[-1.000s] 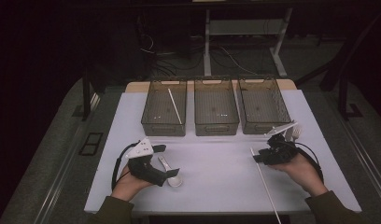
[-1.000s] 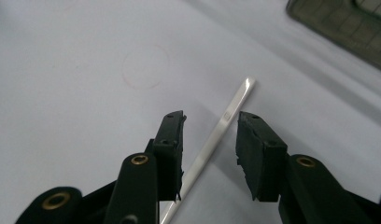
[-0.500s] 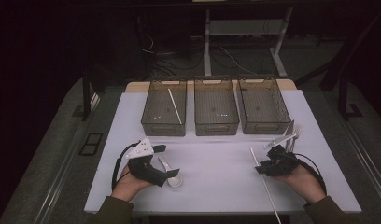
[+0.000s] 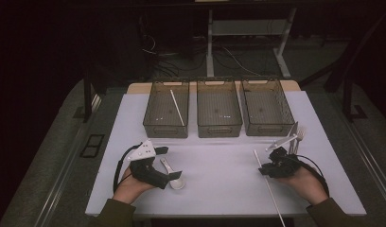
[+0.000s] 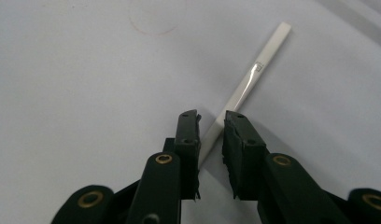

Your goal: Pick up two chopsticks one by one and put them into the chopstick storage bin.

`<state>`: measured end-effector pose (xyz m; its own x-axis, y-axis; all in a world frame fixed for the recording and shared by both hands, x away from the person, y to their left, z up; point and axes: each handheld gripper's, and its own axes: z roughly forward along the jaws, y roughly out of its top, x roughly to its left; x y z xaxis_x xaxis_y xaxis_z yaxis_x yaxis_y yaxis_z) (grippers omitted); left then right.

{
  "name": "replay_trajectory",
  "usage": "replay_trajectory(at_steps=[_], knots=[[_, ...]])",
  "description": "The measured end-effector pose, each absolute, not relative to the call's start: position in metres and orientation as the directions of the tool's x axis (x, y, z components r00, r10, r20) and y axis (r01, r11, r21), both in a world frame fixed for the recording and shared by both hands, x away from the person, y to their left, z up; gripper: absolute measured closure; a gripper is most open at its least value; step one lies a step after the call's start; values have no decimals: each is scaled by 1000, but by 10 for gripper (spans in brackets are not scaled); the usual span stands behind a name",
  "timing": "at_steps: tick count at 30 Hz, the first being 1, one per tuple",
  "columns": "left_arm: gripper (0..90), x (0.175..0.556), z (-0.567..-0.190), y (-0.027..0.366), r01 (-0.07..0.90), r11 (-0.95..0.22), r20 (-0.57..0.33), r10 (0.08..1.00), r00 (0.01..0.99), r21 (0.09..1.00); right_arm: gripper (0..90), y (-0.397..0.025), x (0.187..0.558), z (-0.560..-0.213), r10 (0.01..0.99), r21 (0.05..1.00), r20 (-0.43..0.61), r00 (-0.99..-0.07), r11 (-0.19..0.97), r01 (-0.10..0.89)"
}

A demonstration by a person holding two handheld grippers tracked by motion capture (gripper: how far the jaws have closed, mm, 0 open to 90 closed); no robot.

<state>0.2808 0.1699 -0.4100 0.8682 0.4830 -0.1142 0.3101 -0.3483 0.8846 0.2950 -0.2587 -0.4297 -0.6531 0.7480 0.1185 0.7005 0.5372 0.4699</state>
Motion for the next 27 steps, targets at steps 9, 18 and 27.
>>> replay_trajectory(at_steps=[9,18,27], knots=[[0,281,-410,170,309,-349,-114,482,869,885,735,-252,297,-429,766,440,88,-637,544,714],[0,281,-409,169,304,-351,-110,478,871,886,753,-248,302,-427,763,439,56,-644,561,702],[0,281,-409,171,309,-340,-115,485,867,888,779,-256,305,-422,777,485,117,-619,499,718]])
